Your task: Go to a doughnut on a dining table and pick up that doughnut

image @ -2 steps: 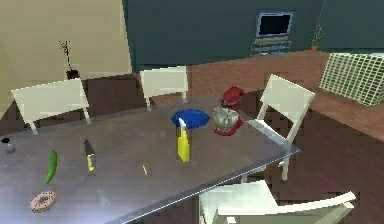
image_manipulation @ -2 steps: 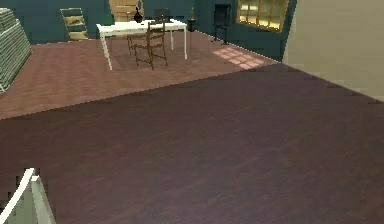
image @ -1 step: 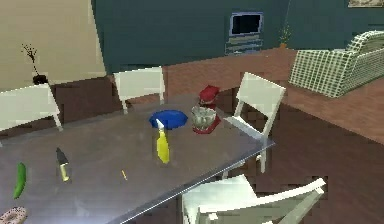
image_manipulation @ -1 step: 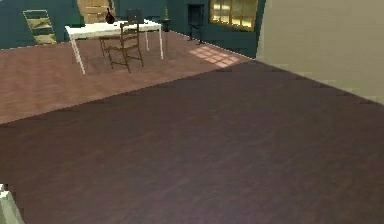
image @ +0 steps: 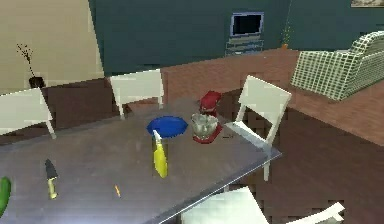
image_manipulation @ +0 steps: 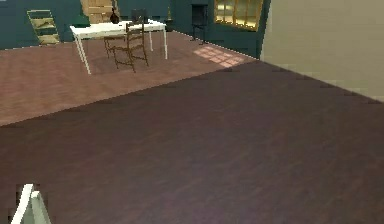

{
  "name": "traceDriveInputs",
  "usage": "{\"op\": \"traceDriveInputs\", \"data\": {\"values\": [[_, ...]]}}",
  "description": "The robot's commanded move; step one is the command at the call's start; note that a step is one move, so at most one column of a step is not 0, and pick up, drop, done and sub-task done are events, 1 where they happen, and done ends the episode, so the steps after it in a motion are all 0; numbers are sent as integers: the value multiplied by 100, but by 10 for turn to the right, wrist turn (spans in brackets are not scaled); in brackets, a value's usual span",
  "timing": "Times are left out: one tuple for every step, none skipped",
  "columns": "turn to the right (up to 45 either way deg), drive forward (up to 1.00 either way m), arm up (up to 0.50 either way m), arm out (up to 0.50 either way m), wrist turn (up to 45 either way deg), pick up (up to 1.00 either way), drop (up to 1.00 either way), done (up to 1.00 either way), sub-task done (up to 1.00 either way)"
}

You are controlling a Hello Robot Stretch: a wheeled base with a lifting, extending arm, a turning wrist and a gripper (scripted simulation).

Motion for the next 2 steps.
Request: {"op": "traceDriveInputs", "data": {"values": [[-450, 0, 0, 0, 0, 0, 0, 0, 0], [-450, 0, 0, 0, 0, 0, 0, 0, 0]]}}
